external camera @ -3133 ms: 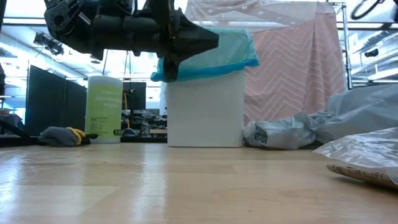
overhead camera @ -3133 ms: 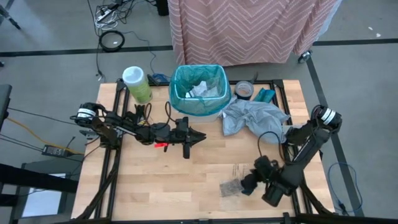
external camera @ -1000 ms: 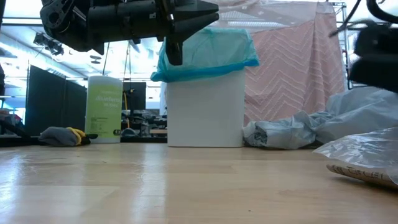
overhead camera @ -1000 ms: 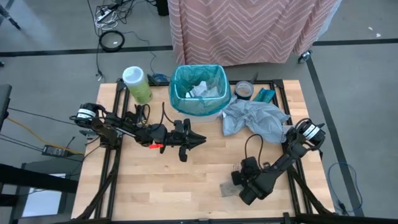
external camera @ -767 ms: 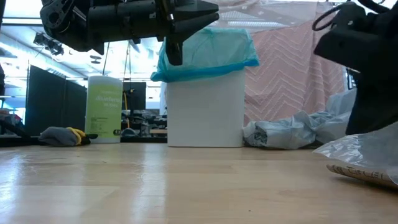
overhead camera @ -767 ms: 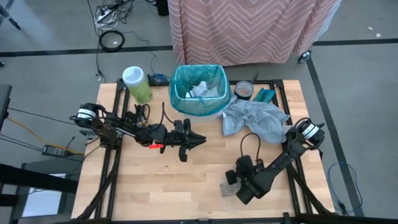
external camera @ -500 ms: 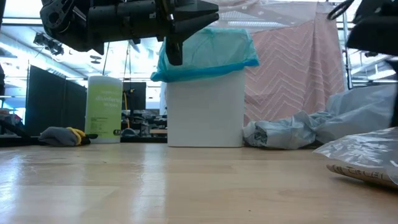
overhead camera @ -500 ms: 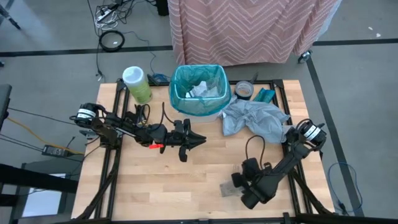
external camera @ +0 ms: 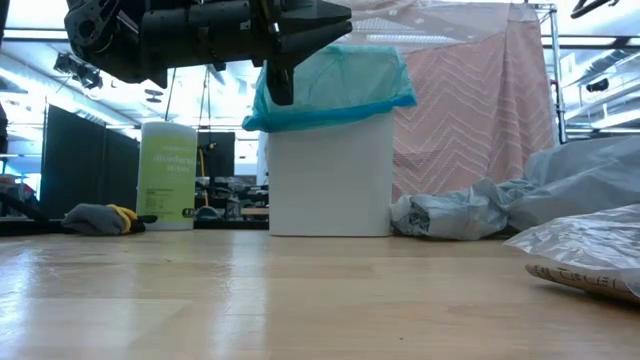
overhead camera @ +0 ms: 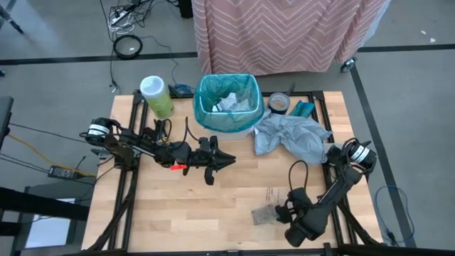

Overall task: Place trash/remove bag and relplace
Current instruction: Put the transparent plastic material into the trash bin

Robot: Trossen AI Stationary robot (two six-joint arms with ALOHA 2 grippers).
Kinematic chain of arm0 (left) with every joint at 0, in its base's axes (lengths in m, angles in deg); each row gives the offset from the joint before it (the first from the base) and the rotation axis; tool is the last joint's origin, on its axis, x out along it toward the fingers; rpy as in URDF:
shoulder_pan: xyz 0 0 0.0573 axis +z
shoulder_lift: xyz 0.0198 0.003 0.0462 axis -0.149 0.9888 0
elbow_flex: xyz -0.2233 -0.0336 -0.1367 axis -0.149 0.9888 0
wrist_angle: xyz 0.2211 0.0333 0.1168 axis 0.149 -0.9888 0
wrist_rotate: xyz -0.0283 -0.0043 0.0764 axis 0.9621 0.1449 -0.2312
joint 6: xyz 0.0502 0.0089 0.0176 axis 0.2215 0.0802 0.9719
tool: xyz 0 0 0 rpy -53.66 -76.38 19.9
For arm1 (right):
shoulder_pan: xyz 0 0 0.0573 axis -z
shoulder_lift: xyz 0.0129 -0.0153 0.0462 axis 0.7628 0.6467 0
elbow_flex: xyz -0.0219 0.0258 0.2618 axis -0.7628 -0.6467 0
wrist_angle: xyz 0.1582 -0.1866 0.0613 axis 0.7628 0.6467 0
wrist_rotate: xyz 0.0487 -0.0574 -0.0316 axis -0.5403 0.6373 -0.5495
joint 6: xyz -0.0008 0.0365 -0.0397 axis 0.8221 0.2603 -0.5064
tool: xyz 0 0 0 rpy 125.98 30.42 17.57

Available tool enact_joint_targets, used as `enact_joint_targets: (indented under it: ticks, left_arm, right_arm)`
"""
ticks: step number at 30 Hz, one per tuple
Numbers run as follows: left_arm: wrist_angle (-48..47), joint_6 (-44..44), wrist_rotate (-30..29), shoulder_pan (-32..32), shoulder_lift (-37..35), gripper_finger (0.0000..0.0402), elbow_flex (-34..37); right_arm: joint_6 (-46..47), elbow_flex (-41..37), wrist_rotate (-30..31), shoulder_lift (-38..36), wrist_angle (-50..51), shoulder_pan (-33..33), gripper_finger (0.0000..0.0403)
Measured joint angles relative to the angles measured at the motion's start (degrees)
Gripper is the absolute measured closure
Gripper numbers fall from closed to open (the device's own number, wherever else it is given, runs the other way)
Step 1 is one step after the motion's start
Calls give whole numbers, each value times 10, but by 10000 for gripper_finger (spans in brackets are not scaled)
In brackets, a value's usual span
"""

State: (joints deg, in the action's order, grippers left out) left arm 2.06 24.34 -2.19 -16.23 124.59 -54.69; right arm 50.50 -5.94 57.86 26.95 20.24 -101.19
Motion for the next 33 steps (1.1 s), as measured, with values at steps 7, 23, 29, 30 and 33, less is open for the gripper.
enact_joint_targets:
  ticks: [7,23,29,30,33]
  left_arm:
    - [-1,0,0,0,0,334,0]
    - [-1,0,1,0,0,334,0]
    - [0,0,3,0,0,334,0]
    - [0,-2,9,0,0,334,0]
    - [11,-30,35,0,0,334,0]
  right_arm:
    - [-6,0,-5,38,-24,-2,403]
    - [-12,5,45,57,-39,19,403]
    - [-18,8,153,57,-49,30,403]
    - [-23,13,169,57,-51,36,403]
    - [-57,34,183,57,-50,49,403]
